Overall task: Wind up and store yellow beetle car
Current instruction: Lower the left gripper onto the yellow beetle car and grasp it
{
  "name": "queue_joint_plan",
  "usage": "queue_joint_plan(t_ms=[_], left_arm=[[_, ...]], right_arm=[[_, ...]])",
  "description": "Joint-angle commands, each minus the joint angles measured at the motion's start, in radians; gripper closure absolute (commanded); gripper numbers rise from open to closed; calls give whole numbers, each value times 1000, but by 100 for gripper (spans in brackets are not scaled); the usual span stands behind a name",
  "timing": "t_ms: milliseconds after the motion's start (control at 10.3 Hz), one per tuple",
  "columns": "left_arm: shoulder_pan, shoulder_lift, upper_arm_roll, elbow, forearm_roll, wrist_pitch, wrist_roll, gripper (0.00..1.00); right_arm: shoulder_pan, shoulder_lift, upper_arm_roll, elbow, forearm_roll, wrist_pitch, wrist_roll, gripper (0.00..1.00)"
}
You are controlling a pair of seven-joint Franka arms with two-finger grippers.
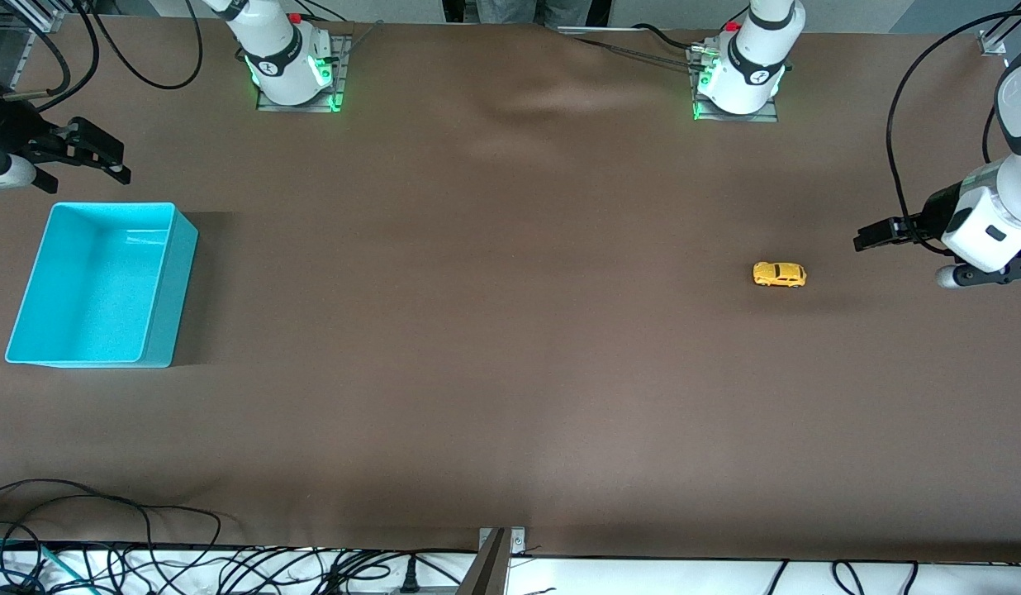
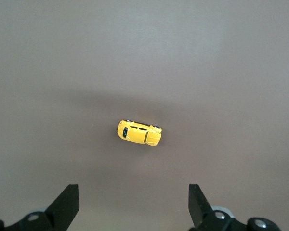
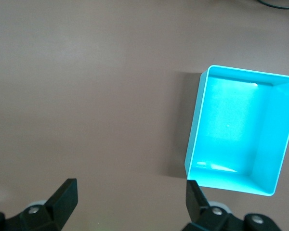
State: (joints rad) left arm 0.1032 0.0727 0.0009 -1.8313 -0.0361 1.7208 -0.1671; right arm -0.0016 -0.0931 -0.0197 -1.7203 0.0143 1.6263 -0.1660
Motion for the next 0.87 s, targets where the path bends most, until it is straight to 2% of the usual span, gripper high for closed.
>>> queue_joint_plan(t_ms=[0, 194, 388, 581, 775], left_arm=[[-2, 9, -2, -3, 7, -12, -278, 0], [3, 31, -2, -11, -19, -9, -545, 0], [1, 100, -2, -14, -22, 31, -896, 0], [-2, 115, -4, -72, -22, 162, -1169, 0], [-2, 111, -5, -175, -22, 296, -1256, 0]], right_arm=[[-1, 1, -9, 13, -10, -17, -29, 0], [0, 3, -9, 11, -10, -17, -29, 0], [0, 3, -9, 8, -10, -17, -29, 0], [0, 6, -8, 7, -5, -17, -27, 0], [3, 16, -6, 8, -2, -17, -29, 0]])
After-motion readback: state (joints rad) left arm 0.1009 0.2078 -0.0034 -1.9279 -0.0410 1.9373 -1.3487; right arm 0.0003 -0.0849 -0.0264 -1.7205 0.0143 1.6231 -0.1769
